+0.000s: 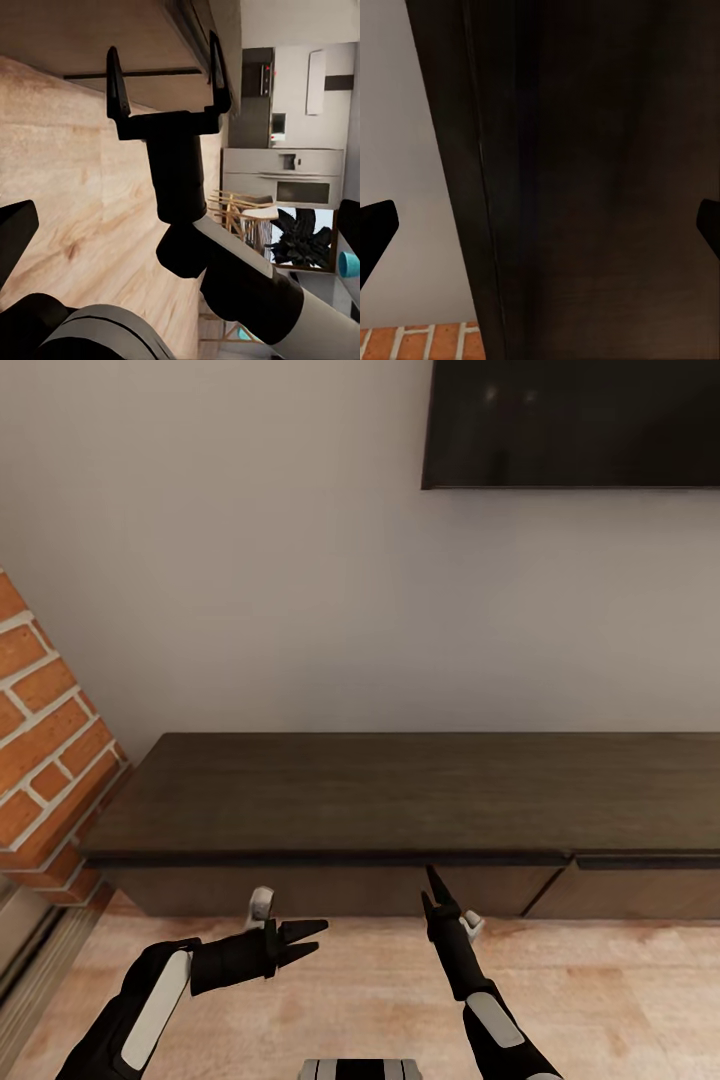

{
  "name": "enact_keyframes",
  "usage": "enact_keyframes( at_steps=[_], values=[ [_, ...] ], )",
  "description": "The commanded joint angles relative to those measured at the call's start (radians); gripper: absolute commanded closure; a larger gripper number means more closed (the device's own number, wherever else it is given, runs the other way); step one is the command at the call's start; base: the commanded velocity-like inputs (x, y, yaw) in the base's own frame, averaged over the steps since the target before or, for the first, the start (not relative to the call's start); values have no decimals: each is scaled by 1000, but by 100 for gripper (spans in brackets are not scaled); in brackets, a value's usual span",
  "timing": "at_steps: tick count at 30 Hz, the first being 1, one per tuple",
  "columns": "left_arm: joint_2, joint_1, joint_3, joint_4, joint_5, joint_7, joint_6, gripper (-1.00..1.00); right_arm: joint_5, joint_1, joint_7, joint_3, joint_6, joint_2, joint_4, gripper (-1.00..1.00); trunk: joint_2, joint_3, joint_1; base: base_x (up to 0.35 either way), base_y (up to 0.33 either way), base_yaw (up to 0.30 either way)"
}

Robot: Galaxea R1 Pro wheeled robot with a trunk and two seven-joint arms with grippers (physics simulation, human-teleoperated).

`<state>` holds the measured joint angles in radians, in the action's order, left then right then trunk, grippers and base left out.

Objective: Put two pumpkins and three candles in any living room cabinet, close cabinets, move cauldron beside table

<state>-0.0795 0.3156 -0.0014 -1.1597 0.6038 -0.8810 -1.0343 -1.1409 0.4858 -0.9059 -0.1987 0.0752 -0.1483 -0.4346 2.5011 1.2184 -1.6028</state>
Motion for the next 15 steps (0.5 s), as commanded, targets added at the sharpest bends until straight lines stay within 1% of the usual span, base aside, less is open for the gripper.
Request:
enact_keyframes(
  at_steps=[1, 5, 12, 15],
  values=[
    [0, 0, 0, 0, -1, -4, -3, -100, -6, 1, -4, -2, 8, -1, 1, -100, 0, 1, 0, 64, 0, 0],
    [0, 0, 0, 0, -2, -3, -3, -100, -5, 1, -4, -1, 8, 0, 1, -100, 0, 1, 0, 96, 0, 0],
    [0, 0, 3, 0, -3, -4, 4, -100, -4, 1, -4, -1, 9, 1, 1, -100, 0, 1, 0, 14, 0, 0],
    [0, 0, 3, 0, -3, -4, 5, -100, -4, 1, -4, 0, 9, 1, 1, -100, 1, 12, -1, 1, 0, 0]
  ],
)
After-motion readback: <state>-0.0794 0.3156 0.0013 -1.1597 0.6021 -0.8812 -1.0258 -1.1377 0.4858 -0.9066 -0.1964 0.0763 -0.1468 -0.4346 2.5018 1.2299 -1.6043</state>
